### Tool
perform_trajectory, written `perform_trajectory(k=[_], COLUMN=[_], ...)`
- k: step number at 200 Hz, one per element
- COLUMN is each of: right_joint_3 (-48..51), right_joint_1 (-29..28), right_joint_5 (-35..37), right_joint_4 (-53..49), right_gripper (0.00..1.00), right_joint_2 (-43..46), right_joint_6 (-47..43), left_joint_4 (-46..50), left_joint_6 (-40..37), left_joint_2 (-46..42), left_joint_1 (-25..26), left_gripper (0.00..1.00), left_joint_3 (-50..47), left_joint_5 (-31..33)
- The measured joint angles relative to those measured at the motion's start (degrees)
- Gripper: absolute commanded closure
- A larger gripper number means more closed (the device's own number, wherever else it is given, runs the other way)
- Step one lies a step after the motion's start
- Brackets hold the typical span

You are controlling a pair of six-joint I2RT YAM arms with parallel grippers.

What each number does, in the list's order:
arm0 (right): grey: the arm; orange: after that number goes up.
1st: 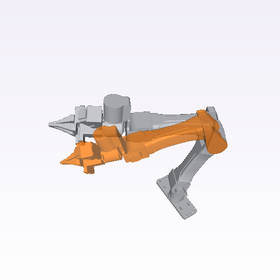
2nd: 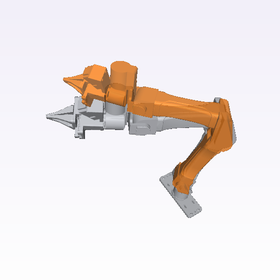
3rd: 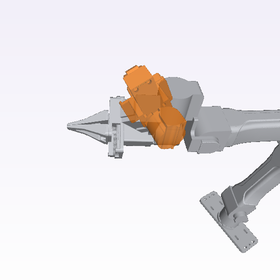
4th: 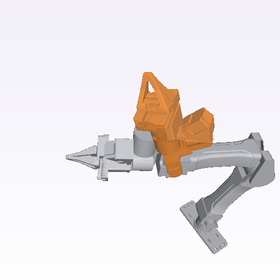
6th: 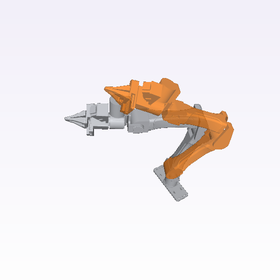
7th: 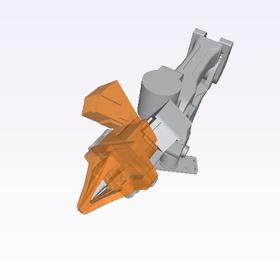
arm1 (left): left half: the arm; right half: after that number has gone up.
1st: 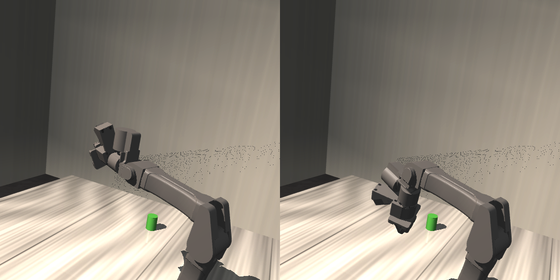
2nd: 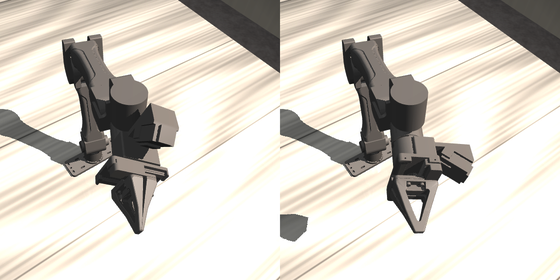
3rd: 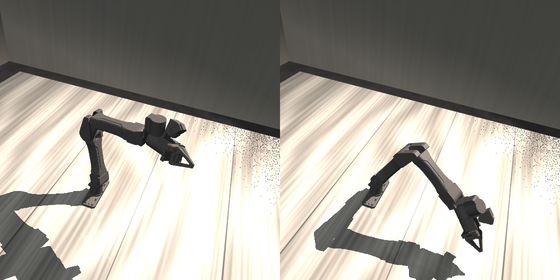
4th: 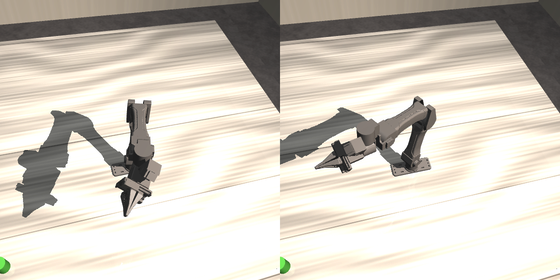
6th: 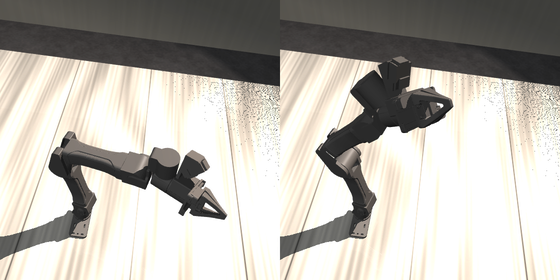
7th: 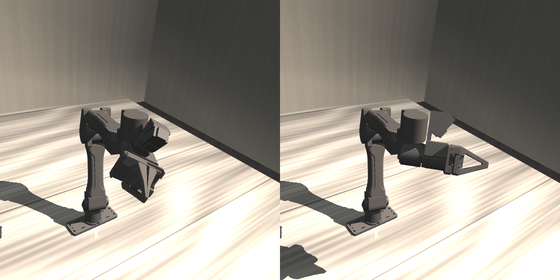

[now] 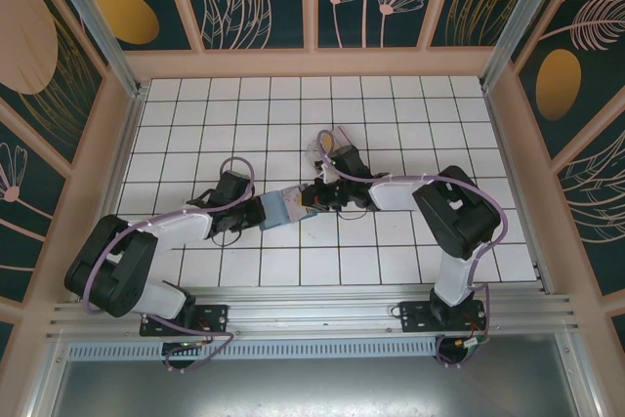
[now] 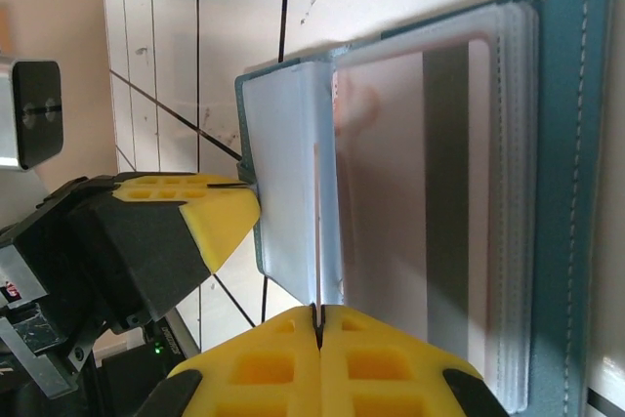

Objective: Put the credit cards into the card holder

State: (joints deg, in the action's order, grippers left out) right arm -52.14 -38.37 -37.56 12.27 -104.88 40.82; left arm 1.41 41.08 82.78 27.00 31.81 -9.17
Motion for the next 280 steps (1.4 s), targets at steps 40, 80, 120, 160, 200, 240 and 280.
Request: perform_trajectory(k=[40, 80, 120, 160, 200, 240, 280], right_joint_3=[-0.94, -3.32, -4.83, -5.7, -5.9, -5.9, -6.01], right_joint_1=[-0.44, -0.72, -0.74, -0.74, -0.74, -0.74, -0.9], right_joint_5=[0.0, 0.04, 0.07, 0.22, 0.68, 2.03, 1.92], right_joint_4=[0.87, 1.2, 0.92, 0.13, 0.13, 0.28, 1.09], right_gripper=[0.97, 0.97, 0.97, 0.97, 0.98, 0.98, 0.98], right_joint_2=[-2.08, -4.15, -4.24, -4.13, -4.39, -6.03, -6.88], right_joint_6=[0.2, 0.2, 0.0, -0.48, -0.7, -0.85, -0.81], left_joint_4=[-1.66, -2.51, -2.71, -2.71, -2.71, -2.73, -2.73], left_joint_6=[0.72, 0.83, 0.81, 0.81, 0.81, 0.81, 0.81], left_joint_2=[-0.44, -0.79, -0.79, -0.79, -0.79, -0.79, -0.76], left_joint_1=[0.0, 0.0, 0.0, 0.0, 0.0, 0.0, 0.0], left_gripper=[1.0, 1.0, 1.0, 1.0, 1.0, 1.0, 1.0], left_joint_3=[-1.05, -1.7, -1.77, -1.77, -1.77, -1.77, -1.77], left_joint_5=[0.0, 0.02, 0.04, 0.02, 0.02, 0.0, 0.0])
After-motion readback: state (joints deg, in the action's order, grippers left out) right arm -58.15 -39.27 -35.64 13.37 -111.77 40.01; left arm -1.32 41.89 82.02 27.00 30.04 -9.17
